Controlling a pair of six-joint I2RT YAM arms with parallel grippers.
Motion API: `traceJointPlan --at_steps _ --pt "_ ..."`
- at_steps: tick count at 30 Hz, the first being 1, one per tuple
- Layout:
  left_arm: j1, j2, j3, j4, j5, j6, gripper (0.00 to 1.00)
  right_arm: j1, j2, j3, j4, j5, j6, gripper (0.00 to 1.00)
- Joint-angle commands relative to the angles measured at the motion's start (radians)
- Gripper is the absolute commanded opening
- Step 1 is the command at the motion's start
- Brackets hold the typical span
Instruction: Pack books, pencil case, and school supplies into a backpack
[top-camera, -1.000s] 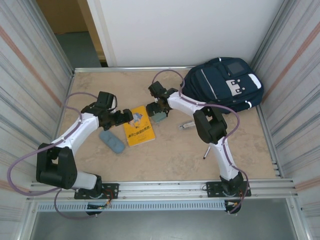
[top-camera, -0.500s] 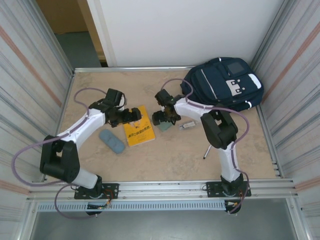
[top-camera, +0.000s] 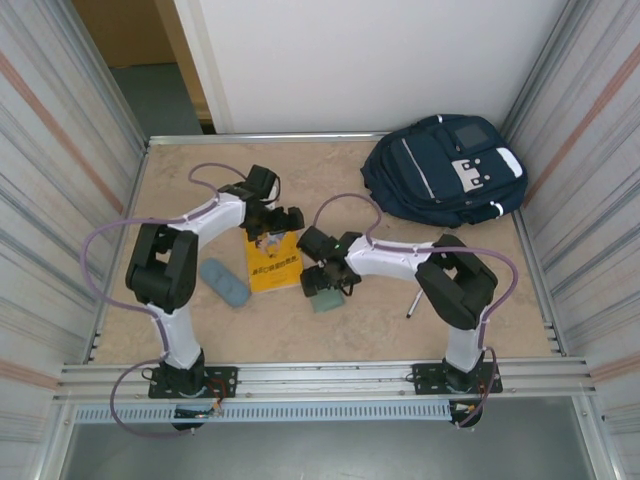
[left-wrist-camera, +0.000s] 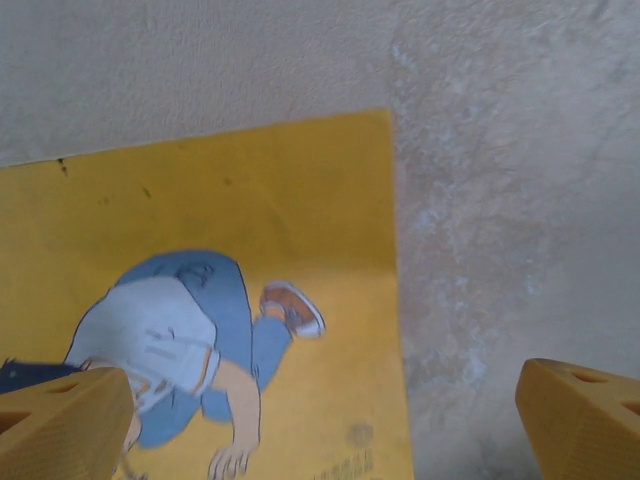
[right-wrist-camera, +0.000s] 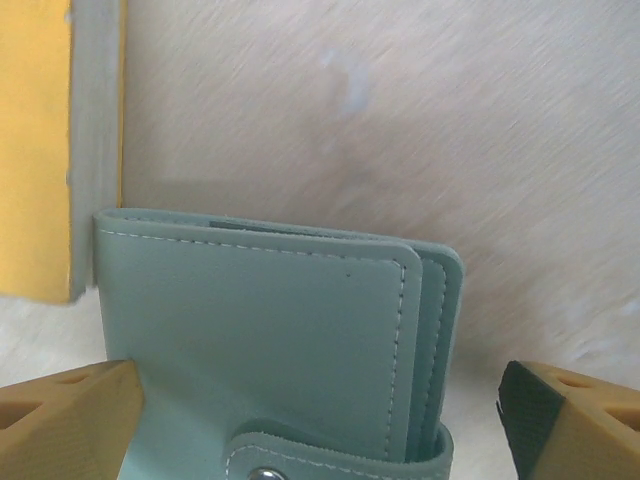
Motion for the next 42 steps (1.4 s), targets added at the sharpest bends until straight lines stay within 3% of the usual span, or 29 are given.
traceJointPlan --at_steps 1,10,16,24,28,31,37,39,42 --pt "-0.041 0.031 -0.004 -0.013 -0.015 -0.017 0.99 0.078 -0.017 -0.076 -0.145 0.055 0.119 0.92" --pt "-0.16 0.006 -0.166 0.018 -0.029 -0.056 0.99 0.209 -0.18 -0.274 -0.215 0.122 0.336 0.93" --pt "-0.23 -0.035 -0.304 0.094 0.105 -0.102 0.99 0.279 -0.328 -0.404 -0.239 0.135 0.476 0.93" --pt "-0.331 -0.134 -0.439 0.104 0.09 -0.21 0.99 0.277 -0.491 -0.407 -0.315 0.171 0.483 0.98" --pt "-0.339 -0.175 -0.488 0.12 0.065 -0.286 0.99 0.201 -0.575 -0.393 -0.323 0.164 0.413 0.98" --pt "-0.342 -0.206 -0.518 0.116 0.05 -0.326 0.99 0.09 -0.655 -0.391 -0.314 0.127 0.314 0.99" --pt "-0.369 -0.274 -0.566 0.092 0.023 -0.373 0.99 -0.323 -0.713 -0.317 -0.185 -0.057 0.018 0.99" --pt "-0.402 -0.287 -0.579 0.084 -0.014 -0.391 0.99 -0.44 -0.662 -0.256 -0.159 -0.144 -0.072 1.0" --pt "-0.469 -0.284 -0.572 0.06 -0.063 -0.432 0.99 -0.584 -0.536 -0.128 -0.155 -0.162 -0.12 1.0"
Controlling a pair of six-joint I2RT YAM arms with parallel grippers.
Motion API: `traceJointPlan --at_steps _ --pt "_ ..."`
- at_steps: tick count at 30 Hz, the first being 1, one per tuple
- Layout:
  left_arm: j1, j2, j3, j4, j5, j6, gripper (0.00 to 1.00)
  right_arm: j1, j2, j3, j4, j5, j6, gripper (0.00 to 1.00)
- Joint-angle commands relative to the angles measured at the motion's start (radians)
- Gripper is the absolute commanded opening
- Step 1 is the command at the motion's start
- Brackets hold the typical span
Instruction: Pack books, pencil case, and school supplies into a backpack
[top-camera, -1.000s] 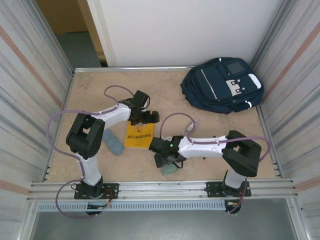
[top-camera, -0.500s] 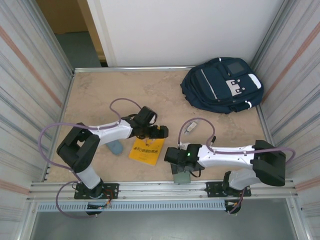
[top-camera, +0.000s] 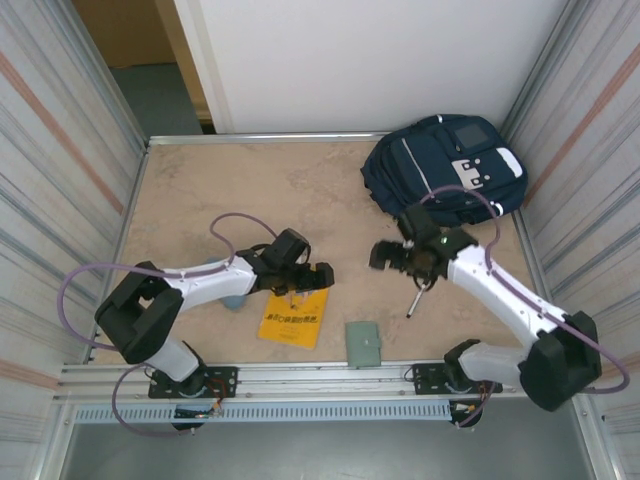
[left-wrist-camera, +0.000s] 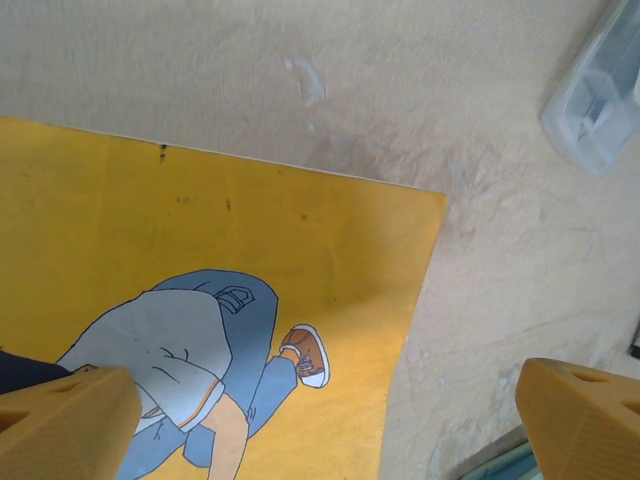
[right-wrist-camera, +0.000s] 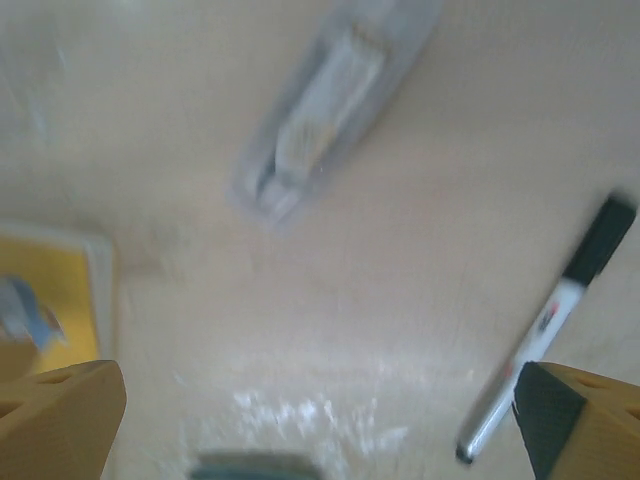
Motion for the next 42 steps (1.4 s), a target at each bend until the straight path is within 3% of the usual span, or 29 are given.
traceJointPlan --at_steps 1,5,9,11,17,23,26,29,31,33,36,42 --pt "-0.079 0.058 -0.059 -0.259 -0.034 -0.096 0.99 -0.113 0.114 0.125 0.056 -0.073 -0.157 1.0" --pt "-0.152 0.005 0.007 -0.373 -0.134 -0.134 0.99 -0.201 0.275 0.257 0.139 -0.082 -0.215 0.96" --pt "-0.244 -0.119 0.074 -0.455 -0.311 -0.151 0.99 -0.286 0.458 0.389 0.192 -0.143 -0.288 0.76" --pt "-0.25 -0.17 0.089 -0.451 -0.317 -0.147 0.99 -0.303 0.551 0.467 0.181 -0.13 -0.328 0.69" --pt "-0.25 -0.296 0.086 -0.461 -0.359 -0.127 0.99 -0.282 0.788 0.732 0.053 -0.08 -0.464 0.67" --pt "-0.24 -0.401 0.091 -0.552 -0.417 -0.075 0.99 -0.273 0.922 0.847 0.072 -0.02 -0.557 0.6" --pt "-0.221 -0.446 0.103 -0.599 -0.422 -0.068 0.99 -0.272 0.98 0.888 0.072 -0.007 -0.594 0.49" --pt "-0.212 -0.486 0.104 -0.622 -0.431 -0.044 0.98 -0.27 1.012 0.896 0.086 -0.002 -0.619 0.29" --pt "-0.201 -0.512 0.107 -0.639 -0.429 -0.034 0.99 -0.268 1.005 0.896 0.1 -0.003 -0.635 0.11" --pt "-0.182 -0.536 0.107 -0.649 -0.406 -0.024 0.99 -0.265 0.972 0.895 0.109 -0.089 -0.68 0.0" --pt "-0.149 -0.567 0.095 -0.622 -0.358 0.002 0.99 -0.25 0.886 0.854 0.164 -0.238 -0.741 0.0" --pt "-0.016 -0.567 0.096 -0.531 -0.174 0.076 0.99 -0.182 0.824 0.895 0.15 -0.31 -0.904 0.0"
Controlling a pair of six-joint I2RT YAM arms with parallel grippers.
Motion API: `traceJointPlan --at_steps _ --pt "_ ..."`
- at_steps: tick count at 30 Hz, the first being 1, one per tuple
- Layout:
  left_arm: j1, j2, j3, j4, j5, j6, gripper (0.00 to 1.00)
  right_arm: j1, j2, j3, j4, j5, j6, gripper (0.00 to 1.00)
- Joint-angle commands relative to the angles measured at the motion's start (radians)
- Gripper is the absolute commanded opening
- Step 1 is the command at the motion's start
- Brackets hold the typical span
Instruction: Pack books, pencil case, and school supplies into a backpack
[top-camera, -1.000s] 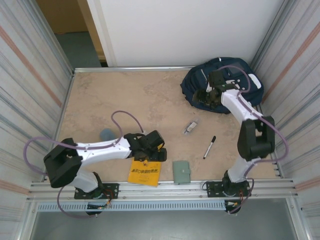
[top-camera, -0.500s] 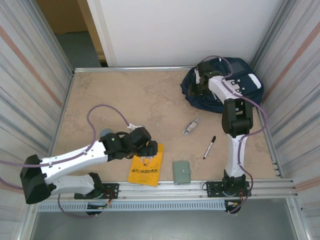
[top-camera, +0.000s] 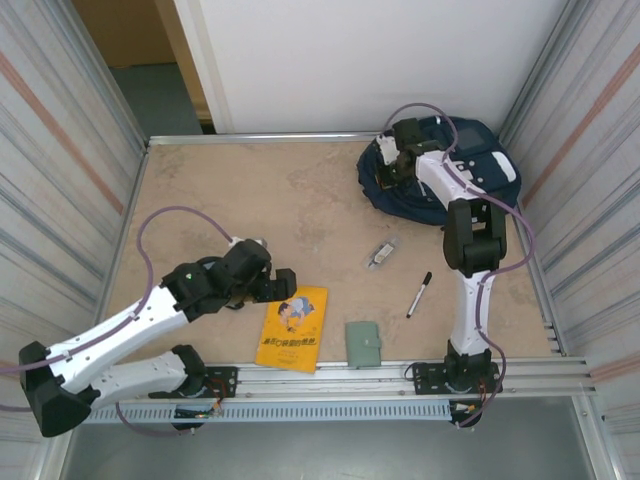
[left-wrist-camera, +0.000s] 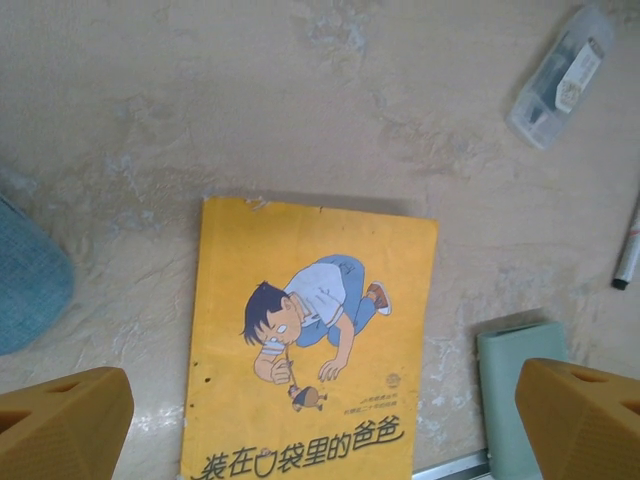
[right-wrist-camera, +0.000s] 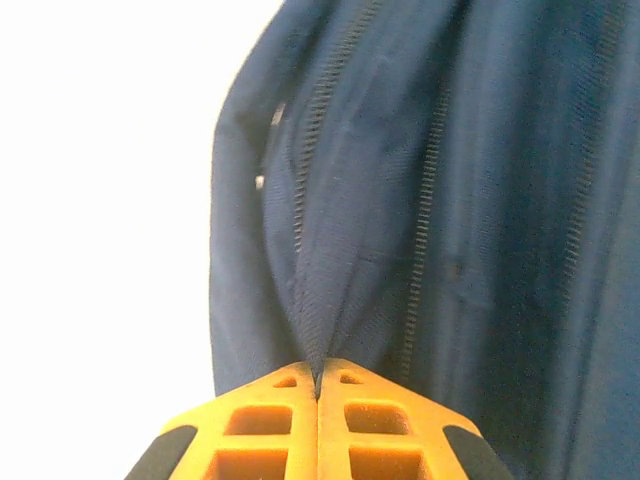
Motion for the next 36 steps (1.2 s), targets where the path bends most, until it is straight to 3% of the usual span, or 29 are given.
traceJointPlan --at_steps 1,7,14,20,28,36 --pt "0.058 0.006 0.022 0.044 0.107 0.067 0.99 0.067 -0.073 0.081 -0.016 -0.137 -0.178 0.0" --pt "0.213 0.006 -0.007 0.118 0.327 0.063 0.99 0.171 -0.08 0.109 0.037 -0.151 -0.258 0.0" --pt "0.35 -0.009 -0.012 0.132 0.38 0.104 0.99 0.301 -0.068 0.119 0.024 -0.23 -0.257 0.0" --pt "0.52 0.069 -0.048 0.216 0.508 0.105 0.97 0.409 -0.142 -0.069 0.104 -0.238 -0.273 0.0" --pt "0.597 0.211 -0.046 0.339 0.386 0.103 0.88 0.453 -0.197 -0.14 0.174 -0.353 -0.191 0.0" --pt "0.654 0.394 -0.01 0.535 0.492 0.074 0.79 0.453 -0.197 -0.112 0.19 -0.44 -0.144 0.0"
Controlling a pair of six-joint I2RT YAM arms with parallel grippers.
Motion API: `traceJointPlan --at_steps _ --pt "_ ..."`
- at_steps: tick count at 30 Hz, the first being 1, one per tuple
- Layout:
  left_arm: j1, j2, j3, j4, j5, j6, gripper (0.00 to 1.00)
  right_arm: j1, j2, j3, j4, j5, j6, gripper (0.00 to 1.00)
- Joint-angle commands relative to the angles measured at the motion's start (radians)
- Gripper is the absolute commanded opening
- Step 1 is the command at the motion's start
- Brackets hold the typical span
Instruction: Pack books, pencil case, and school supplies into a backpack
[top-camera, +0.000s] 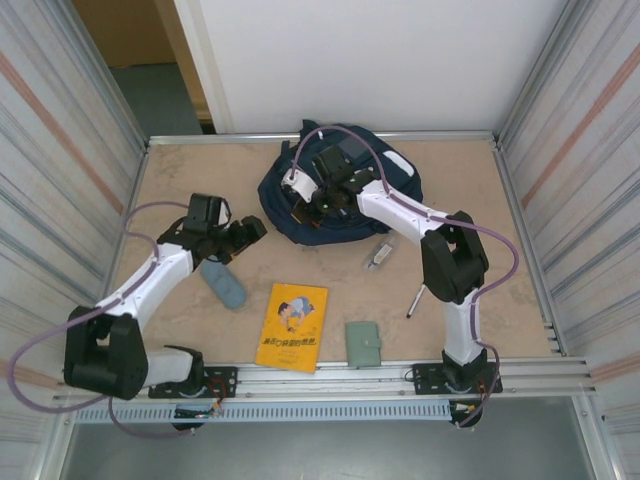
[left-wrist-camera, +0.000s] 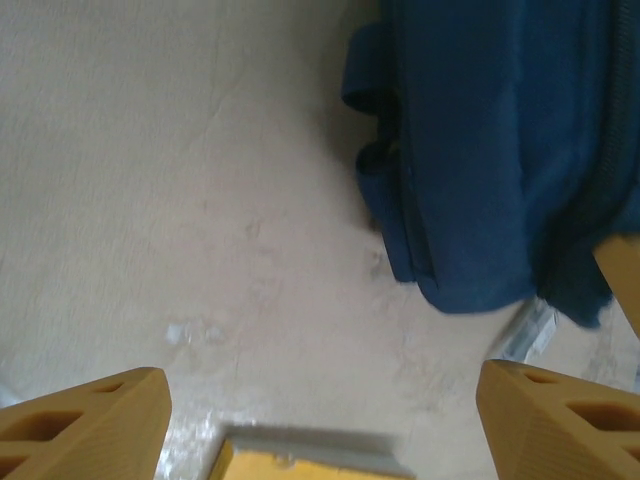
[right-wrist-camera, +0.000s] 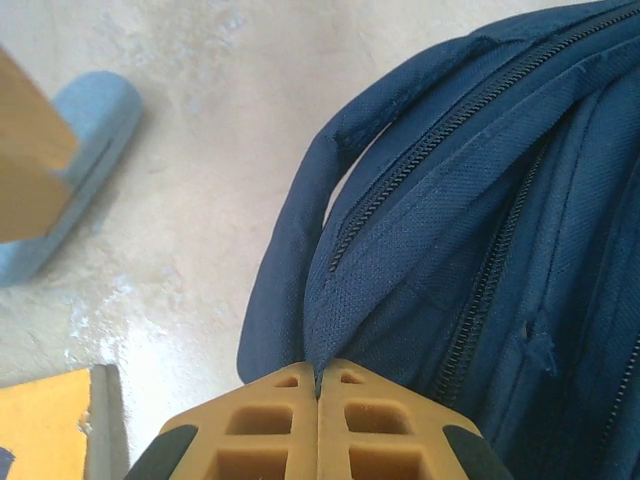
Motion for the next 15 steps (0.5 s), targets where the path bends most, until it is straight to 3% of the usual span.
traceJointPlan --at_steps 1,4,10,15 --pt "0.019 0.079 0.045 0.1 0.083 -0.023 0.79 0.027 -0.069 0.033 0.024 -0.186 0.046 0.0" --pt "0.071 0.129 0.051 0.173 0.227 -0.077 0.79 0.028 -0.064 0.049 0.009 -0.209 0.059 0.0" --pt "0.111 0.137 0.086 0.21 0.263 -0.042 0.79 0.039 -0.068 0.054 -0.005 -0.22 0.069 0.0" --pt "0.111 0.25 0.118 0.266 0.322 -0.029 0.7 0.052 -0.071 0.05 -0.008 -0.21 0.074 0.0"
